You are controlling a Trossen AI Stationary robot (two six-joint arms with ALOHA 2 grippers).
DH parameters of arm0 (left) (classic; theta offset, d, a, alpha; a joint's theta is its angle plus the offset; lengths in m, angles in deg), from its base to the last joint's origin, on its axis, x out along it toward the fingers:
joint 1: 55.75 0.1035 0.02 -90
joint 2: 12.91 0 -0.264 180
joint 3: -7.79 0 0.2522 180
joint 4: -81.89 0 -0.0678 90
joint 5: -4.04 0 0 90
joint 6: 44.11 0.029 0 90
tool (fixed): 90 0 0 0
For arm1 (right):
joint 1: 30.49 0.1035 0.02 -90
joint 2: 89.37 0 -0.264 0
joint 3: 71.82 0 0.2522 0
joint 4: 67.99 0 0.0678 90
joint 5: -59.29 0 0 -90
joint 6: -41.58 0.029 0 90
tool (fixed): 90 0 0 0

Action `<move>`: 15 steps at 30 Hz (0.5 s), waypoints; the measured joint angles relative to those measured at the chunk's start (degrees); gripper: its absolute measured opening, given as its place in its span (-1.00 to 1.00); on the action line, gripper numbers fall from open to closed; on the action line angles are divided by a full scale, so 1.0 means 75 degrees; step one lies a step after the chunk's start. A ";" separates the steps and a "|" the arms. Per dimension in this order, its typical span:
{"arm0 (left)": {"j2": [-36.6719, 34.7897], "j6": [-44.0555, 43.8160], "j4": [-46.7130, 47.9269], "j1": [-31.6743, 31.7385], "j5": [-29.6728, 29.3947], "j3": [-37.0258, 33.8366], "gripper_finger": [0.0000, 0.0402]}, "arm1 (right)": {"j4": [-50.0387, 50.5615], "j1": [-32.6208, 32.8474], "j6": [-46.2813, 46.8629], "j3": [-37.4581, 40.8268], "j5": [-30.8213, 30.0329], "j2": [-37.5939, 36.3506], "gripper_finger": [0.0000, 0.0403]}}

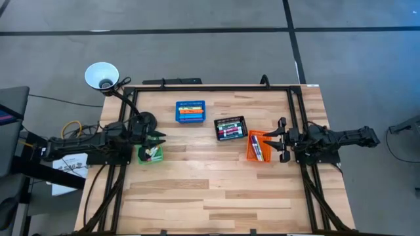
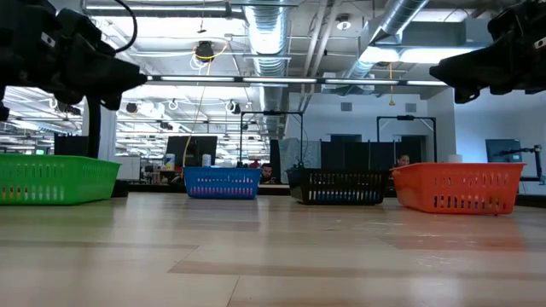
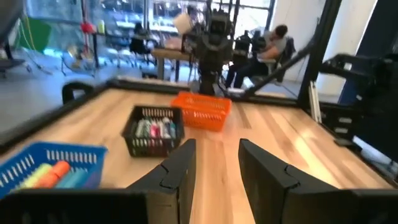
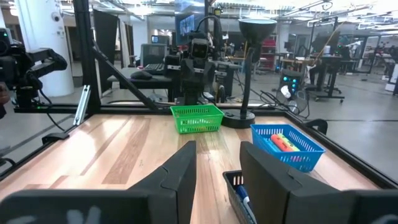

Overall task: Pick & Place Markers
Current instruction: Return to home position

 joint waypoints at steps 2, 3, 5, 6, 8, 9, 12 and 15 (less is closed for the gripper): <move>-0.0117 0.0112 0.0110 0.0003 -0.0018 0.0003 -0.42 | 0.0000 0.0000 0.0000 0.0000 -0.0001 0.0000 -0.43; -0.0141 0.0204 0.0289 0.0003 -0.0018 0.0003 -0.42 | 0.0000 0.0000 0.0000 0.0000 0.0000 0.0000 -0.43; -0.0114 0.0221 0.0389 0.0000 -0.0052 0.0003 -0.42 | 0.0000 0.0000 0.0000 0.0003 -0.0003 0.0000 -0.43; -0.0091 0.0164 0.0385 0.0003 -0.0070 0.0003 -0.42 | 0.0001 0.0000 0.0000 0.0003 -0.0006 0.0000 -0.43; -0.0089 -0.0006 0.0380 0.0003 -0.0071 0.0003 -0.42 | 0.0000 0.0000 0.0000 0.0003 -0.0006 0.0000 -0.43; -0.0086 -0.0021 0.0380 0.0003 -0.0070 0.0003 -0.42 | 0.0002 0.0000 0.0000 0.0003 -0.0006 0.0000 -0.43; -0.0086 -0.0024 0.0371 0.0003 -0.0070 0.0003 -0.42 | 0.0003 0.0000 0.0000 0.0003 -0.0006 0.0000 -0.43; -0.0088 -0.0032 0.0353 0.0001 -0.0067 0.0003 -0.42 | 0.0000 0.0000 0.0000 0.0003 -0.0006 0.0000 -0.43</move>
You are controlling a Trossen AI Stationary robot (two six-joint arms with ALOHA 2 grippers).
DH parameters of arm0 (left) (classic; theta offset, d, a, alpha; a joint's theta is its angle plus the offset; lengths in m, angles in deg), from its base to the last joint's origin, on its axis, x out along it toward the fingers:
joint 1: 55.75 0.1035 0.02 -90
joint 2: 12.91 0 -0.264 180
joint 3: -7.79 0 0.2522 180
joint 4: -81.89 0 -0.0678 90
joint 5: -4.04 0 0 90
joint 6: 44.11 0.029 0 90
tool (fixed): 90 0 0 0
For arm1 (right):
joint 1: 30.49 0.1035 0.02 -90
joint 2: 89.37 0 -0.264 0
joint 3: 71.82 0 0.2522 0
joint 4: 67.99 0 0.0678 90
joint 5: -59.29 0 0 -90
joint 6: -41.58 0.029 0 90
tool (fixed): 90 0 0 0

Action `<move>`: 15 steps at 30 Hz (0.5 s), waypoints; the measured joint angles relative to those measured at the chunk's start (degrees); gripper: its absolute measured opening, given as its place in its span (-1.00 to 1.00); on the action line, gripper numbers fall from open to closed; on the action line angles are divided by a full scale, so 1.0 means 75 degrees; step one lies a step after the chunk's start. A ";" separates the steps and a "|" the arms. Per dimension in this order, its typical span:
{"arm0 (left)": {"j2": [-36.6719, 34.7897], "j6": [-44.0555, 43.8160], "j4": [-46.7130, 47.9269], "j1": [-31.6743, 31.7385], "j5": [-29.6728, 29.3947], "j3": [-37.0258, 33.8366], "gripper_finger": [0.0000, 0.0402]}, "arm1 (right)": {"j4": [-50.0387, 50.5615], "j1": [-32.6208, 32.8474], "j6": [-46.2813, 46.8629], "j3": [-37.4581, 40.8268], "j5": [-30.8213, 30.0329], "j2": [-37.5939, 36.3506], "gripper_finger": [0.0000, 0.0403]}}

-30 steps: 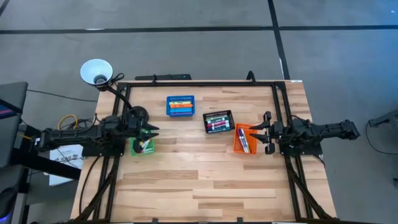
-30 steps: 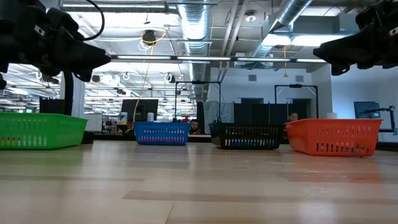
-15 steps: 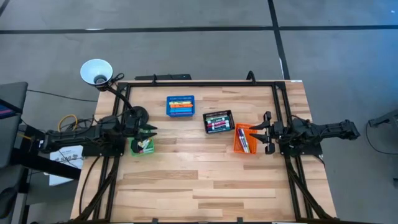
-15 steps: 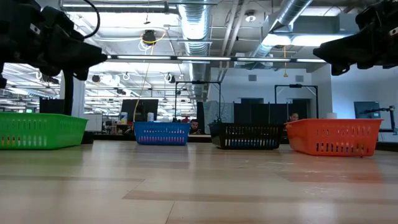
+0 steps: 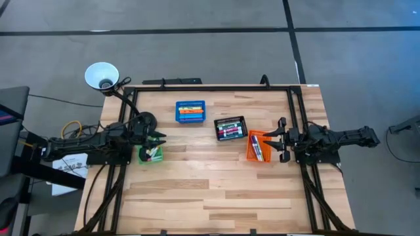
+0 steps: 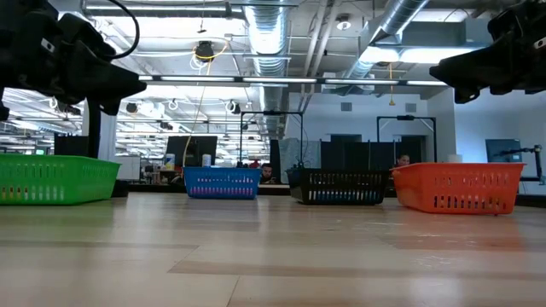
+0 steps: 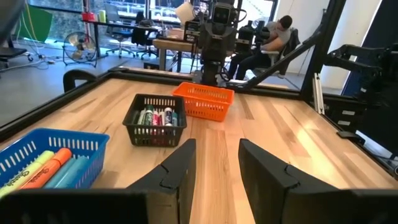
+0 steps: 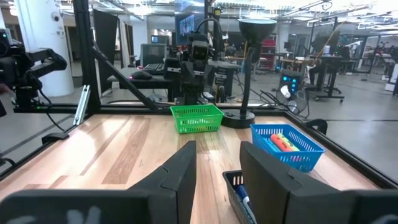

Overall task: Pick & Place Markers
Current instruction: Return to home position

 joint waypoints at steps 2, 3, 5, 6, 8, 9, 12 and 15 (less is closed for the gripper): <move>0.0003 -0.0004 -0.0017 0.0001 0.0000 0.0000 -0.42 | 0.0001 0.0000 0.0000 0.0000 0.0000 0.0000 -0.43; 0.0003 -0.0007 -0.0023 0.0001 0.0000 0.0000 -0.42 | 0.0002 0.0000 0.0000 0.0002 0.0000 0.0000 -0.43; 0.0003 -0.0007 -0.0040 0.0001 0.0000 0.0000 -0.42 | 0.0002 0.0000 0.0000 0.0003 0.0000 0.0000 -0.43; 0.0003 -0.0007 -0.0041 0.0001 0.0000 -0.0002 -0.42 | 0.0000 0.0000 0.0000 0.0003 0.0000 0.0000 -0.43; 0.0003 -0.0007 -0.0044 0.0001 0.0000 -0.0003 -0.42 | 0.0000 0.0000 0.0000 0.0003 0.0000 0.0000 -0.43; 0.0003 -0.0008 -0.0046 0.0000 0.0000 -0.0003 -0.42 | 0.0000 0.0000 0.0000 0.0003 0.0000 0.0000 -0.43; 0.0003 -0.0010 -0.0047 0.0000 0.0000 -0.0003 -0.42 | 0.0000 0.0000 0.0000 0.0003 0.0000 0.0000 -0.43; 0.0003 -0.0010 -0.0049 -0.0001 0.0003 -0.0003 -0.42 | 0.0000 0.0000 0.0000 0.0003 0.0003 0.0000 -0.43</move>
